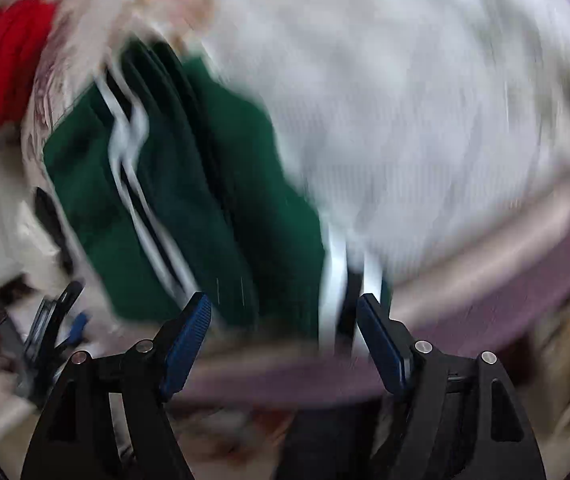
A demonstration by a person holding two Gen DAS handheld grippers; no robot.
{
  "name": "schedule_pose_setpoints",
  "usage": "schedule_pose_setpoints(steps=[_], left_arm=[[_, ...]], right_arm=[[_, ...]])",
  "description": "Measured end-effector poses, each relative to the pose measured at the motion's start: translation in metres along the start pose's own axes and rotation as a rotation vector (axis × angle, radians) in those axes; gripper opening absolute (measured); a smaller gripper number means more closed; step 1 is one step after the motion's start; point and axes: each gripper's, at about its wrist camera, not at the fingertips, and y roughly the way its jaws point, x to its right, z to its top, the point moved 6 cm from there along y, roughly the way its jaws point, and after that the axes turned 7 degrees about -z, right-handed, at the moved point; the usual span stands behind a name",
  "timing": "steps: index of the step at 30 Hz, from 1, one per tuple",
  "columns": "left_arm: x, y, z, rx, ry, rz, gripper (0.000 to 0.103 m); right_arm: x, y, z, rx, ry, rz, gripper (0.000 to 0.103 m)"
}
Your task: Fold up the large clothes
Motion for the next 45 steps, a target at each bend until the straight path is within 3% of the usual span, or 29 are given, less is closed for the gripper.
schedule_pose_setpoints(steps=[2,4,7,8,9,15,20,23,27,31,33,38,40,45], left_arm=[[0.001,0.000,-0.004,-0.004,0.023,0.007,0.088],[0.000,0.003,-0.005,-0.008,0.043,0.020,0.088],[-0.005,0.004,-0.002,-0.011,0.042,0.029,0.088],[-0.006,0.002,0.000,0.001,0.043,0.025,0.088],[-0.008,0.000,0.003,0.013,0.045,0.024,0.088],[-0.011,0.013,0.016,0.004,-0.039,-0.071,0.088],[-0.008,0.018,0.017,-0.018,-0.119,-0.149,0.088],[-0.004,0.024,0.017,-0.013,-0.127,-0.170,0.088],[0.001,0.036,0.022,-0.006,-0.139,-0.199,0.088],[-0.003,0.046,0.031,0.013,-0.139,-0.216,0.088],[-0.008,0.055,0.035,0.006,-0.174,-0.250,0.088],[-0.016,0.078,0.049,0.001,-0.256,-0.417,0.089],[-0.011,0.084,0.058,0.016,-0.238,-0.471,0.089],[-0.002,0.086,0.074,0.044,-0.191,-0.538,0.089]], right_arm=[[0.012,0.045,-0.027,-0.166,0.093,0.114,0.077],[0.020,0.079,-0.031,-0.224,0.152,0.168,0.077],[0.025,0.090,-0.001,-0.089,0.120,0.123,0.073],[0.022,0.081,0.019,0.023,0.087,0.120,0.072],[0.021,0.074,0.030,0.070,0.083,0.128,0.072],[0.012,0.015,0.106,0.322,0.057,0.280,0.074],[0.031,-0.006,0.100,0.343,0.110,0.323,0.074],[0.032,0.006,0.078,0.316,0.132,0.427,0.079],[0.004,0.050,0.070,0.228,0.072,0.514,0.089],[-0.034,0.081,0.081,0.231,0.002,0.571,0.099],[-0.045,0.081,0.085,0.269,-0.003,0.592,0.102],[-0.059,0.076,0.101,0.313,0.025,0.655,0.103],[-0.067,0.075,0.108,0.322,0.016,0.661,0.103],[-0.076,0.071,0.106,0.305,-0.050,0.583,0.099]])
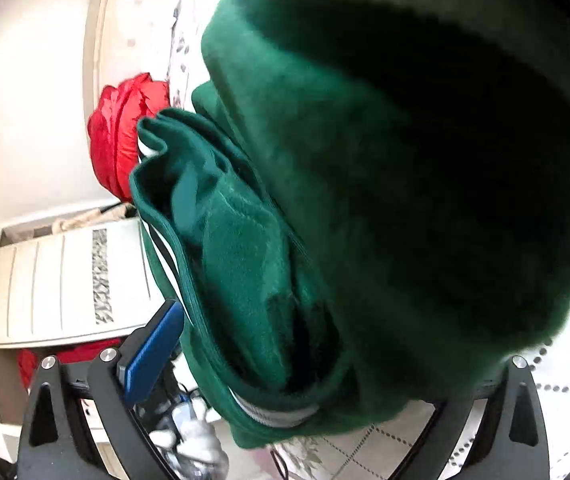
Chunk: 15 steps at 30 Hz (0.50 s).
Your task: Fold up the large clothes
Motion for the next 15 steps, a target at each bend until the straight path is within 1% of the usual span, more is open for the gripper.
schedule_pose_setpoints(steps=[2,4,6,7,8,9,10,11,12,13,14,15], left_arm=[[0.002,0.001,0.001,0.001,0.027,-0.013,0.089],[0.002,0.002,0.003,0.001,0.032,-0.041,0.089],[-0.001,0.008,0.004,-0.001,0.011,-0.075,0.093],[-0.002,0.012,0.003,-0.003,-0.005,-0.103,0.093],[-0.002,0.014,0.003,0.009,-0.007,-0.114,0.093],[0.000,0.014,0.003,0.019,-0.001,-0.117,0.091],[0.003,0.013,0.002,0.035,0.007,-0.127,0.090],[0.005,0.011,0.002,0.061,0.016,-0.124,0.086],[0.008,0.007,0.002,0.083,0.026,-0.119,0.077],[0.011,0.002,0.003,0.110,0.044,-0.109,0.071],[0.015,-0.004,0.005,0.131,0.062,-0.097,0.059],[0.017,-0.007,0.008,0.135,0.066,-0.099,0.050]], right_arm=[[0.006,-0.009,-0.002,0.009,-0.009,-0.043,0.099],[0.013,-0.023,-0.001,0.073,-0.030,-0.085,0.099],[0.015,-0.023,0.001,0.091,-0.030,-0.081,0.102],[0.013,-0.022,0.002,0.093,-0.032,-0.076,0.103],[0.007,-0.016,0.006,0.108,-0.043,-0.069,0.103],[0.003,-0.021,0.000,0.109,-0.057,-0.061,0.103],[-0.003,-0.014,0.001,0.107,-0.064,-0.049,0.103],[-0.009,-0.011,0.000,0.107,-0.067,-0.040,0.099],[-0.013,-0.009,-0.003,0.109,-0.072,-0.041,0.092],[-0.017,-0.007,-0.002,0.110,-0.076,-0.038,0.066],[-0.019,-0.005,-0.002,0.105,-0.075,-0.026,0.052],[-0.022,-0.004,-0.001,0.105,-0.068,-0.013,0.048]])
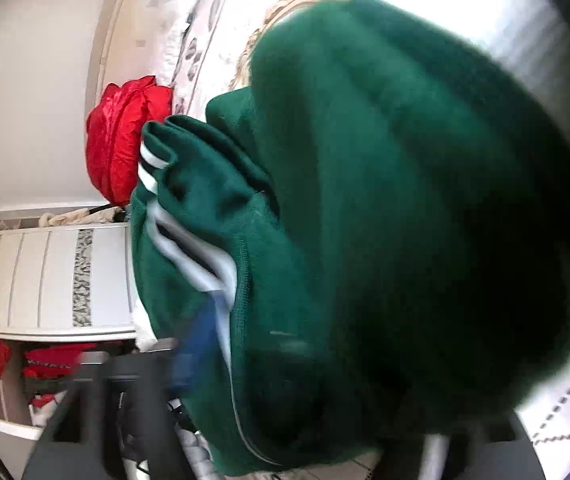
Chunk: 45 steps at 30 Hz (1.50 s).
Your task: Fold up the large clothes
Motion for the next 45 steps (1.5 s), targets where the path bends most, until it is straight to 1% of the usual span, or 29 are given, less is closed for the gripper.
schedule_pose_setpoints(steps=[1,2,3,6,9,12,16,19,20,22,25,26,27,29,30,31,32,34,36,37,38,39,40,41,42,44,45], left_arm=[[0.004,-0.003,0.004,0.003,-0.001,-0.006,0.047],[0.007,-0.004,0.008,0.003,-0.001,-0.009,0.042],[0.014,-0.006,0.011,0.004,0.007,-0.011,0.038],[0.035,-0.012,0.020,0.013,0.047,-0.008,0.033],[0.058,-0.015,0.035,0.030,0.072,-0.023,0.030],[0.074,-0.018,0.047,0.047,0.082,-0.035,0.030],[0.096,-0.012,0.068,0.062,0.093,-0.055,0.030],[0.112,0.000,0.091,0.067,0.106,-0.062,0.030],[0.115,0.003,0.096,0.069,0.111,-0.064,0.030],[0.125,0.019,0.117,0.074,0.123,-0.073,0.030],[0.144,0.055,0.161,0.088,0.137,-0.093,0.030],[0.150,0.072,0.179,0.097,0.149,-0.097,0.030],[0.152,0.083,0.190,0.102,0.156,-0.103,0.030],[0.156,0.119,0.224,0.106,0.159,-0.126,0.030],[0.157,0.135,0.237,0.105,0.160,-0.133,0.030],[0.157,0.151,0.250,0.101,0.162,-0.140,0.030],[0.154,0.173,0.265,0.094,0.165,-0.145,0.030],[0.147,0.208,0.283,0.071,0.159,-0.145,0.030],[0.128,0.245,0.292,0.025,0.134,-0.141,0.031],[0.119,0.257,0.293,0.003,0.127,-0.126,0.032],[0.110,0.266,0.293,-0.007,0.125,-0.126,0.035],[0.107,0.268,0.292,-0.005,0.134,-0.131,0.038],[0.106,0.268,0.290,-0.015,0.148,-0.133,0.039],[0.107,0.266,0.288,-0.024,0.153,-0.133,0.043],[0.108,0.263,0.286,-0.033,0.163,-0.111,0.046],[0.113,0.254,0.280,-0.062,0.166,-0.068,0.048],[0.114,0.249,0.278,-0.066,0.167,-0.028,0.050]], right_arm=[[-0.003,-0.001,0.000,0.002,0.004,0.005,0.043],[-0.007,-0.001,0.000,0.005,0.003,0.001,0.041],[-0.011,-0.003,0.001,0.007,0.005,-0.004,0.040],[-0.028,-0.006,0.005,0.022,0.021,0.007,0.037],[-0.047,-0.018,0.012,0.051,0.009,0.035,0.036],[-0.075,-0.033,0.026,0.077,-0.027,0.060,0.035],[-0.103,-0.059,0.063,0.097,-0.073,0.085,0.035],[-0.125,-0.060,0.097,0.114,-0.089,0.093,0.035],[-0.136,-0.059,0.112,0.118,-0.093,0.096,0.035],[-0.151,-0.057,0.141,0.125,-0.092,0.106,0.035],[-0.174,-0.040,0.196,0.144,-0.110,0.116,0.035],[-0.185,-0.030,0.212,0.150,-0.115,0.120,0.035],[-0.192,-0.020,0.231,0.156,-0.120,0.127,0.035],[-0.209,0.004,0.275,0.177,-0.145,0.129,0.035],[-0.214,0.016,0.292,0.184,-0.148,0.133,0.035],[-0.220,0.030,0.316,0.194,-0.153,0.134,0.035],[-0.221,0.043,0.334,0.200,-0.158,0.134,0.035],[-0.216,0.067,0.360,0.206,-0.155,0.130,0.035],[-0.208,0.097,0.391,0.213,-0.151,0.118,0.035],[-0.205,0.112,0.392,0.210,-0.147,0.112,0.035],[-0.195,0.125,0.402,0.205,-0.144,0.084,0.035],[-0.188,0.134,0.401,0.199,-0.138,0.079,0.035],[-0.181,0.138,0.403,0.192,-0.140,0.078,0.035],[-0.179,0.142,0.403,0.184,-0.147,0.070,0.036],[-0.175,0.143,0.403,0.178,-0.156,0.064,0.038],[-0.170,0.144,0.405,0.143,-0.168,0.001,0.051],[-0.167,0.142,0.401,0.128,-0.169,-0.028,0.055]])
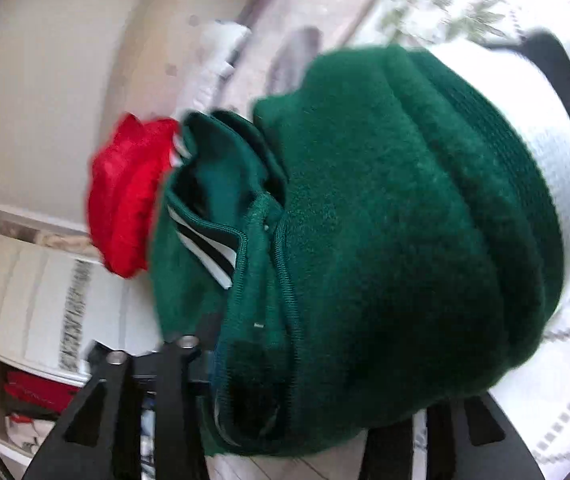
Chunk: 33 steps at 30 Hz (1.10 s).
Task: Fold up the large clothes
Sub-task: 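Release the bundle and lift both tools away from the mat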
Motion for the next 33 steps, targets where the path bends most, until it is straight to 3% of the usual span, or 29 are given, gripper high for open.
schedule_pose_setpoints(steps=[1,2,3,5,8,10,11,13,16,19,33], left_arm=[[0.003,-0.007,-0.003,-0.001,0.006,0.047,0.050],[0.007,-0.016,-0.006,0.009,0.032,0.107,0.053],[0.011,-0.024,-0.008,0.016,0.064,0.164,0.067],[0.026,-0.043,-0.018,0.023,0.157,0.328,0.089],[0.046,-0.068,-0.038,0.023,0.255,0.492,0.100],[0.059,-0.085,-0.049,0.025,0.286,0.529,0.103],[0.071,-0.097,-0.057,0.035,0.313,0.541,0.103],[0.092,-0.109,-0.062,0.047,0.336,0.547,0.103],[0.126,-0.137,-0.074,0.061,0.355,0.551,0.103],[0.156,-0.166,-0.079,0.081,0.366,0.548,0.103],[0.304,-0.354,-0.161,0.163,0.414,0.500,0.103]], right_arm=[[0.000,-0.004,-0.002,-0.020,-0.004,-0.051,0.063],[-0.002,-0.008,-0.003,-0.040,-0.015,-0.092,0.064],[-0.006,-0.012,-0.007,-0.047,-0.035,-0.118,0.064],[-0.020,-0.024,-0.014,-0.066,-0.113,-0.251,0.071],[-0.039,-0.042,-0.029,-0.078,-0.230,-0.446,0.077],[-0.059,-0.060,-0.040,-0.060,-0.359,-0.590,0.082],[-0.069,-0.068,-0.045,-0.053,-0.409,-0.644,0.094],[-0.085,-0.084,-0.054,-0.033,-0.484,-0.716,0.102],[-0.112,-0.124,-0.073,0.016,-0.600,-0.821,0.102],[-0.144,-0.162,-0.081,0.036,-0.644,-0.859,0.102],[-0.271,-0.425,-0.150,0.229,-0.692,-0.859,0.103]])
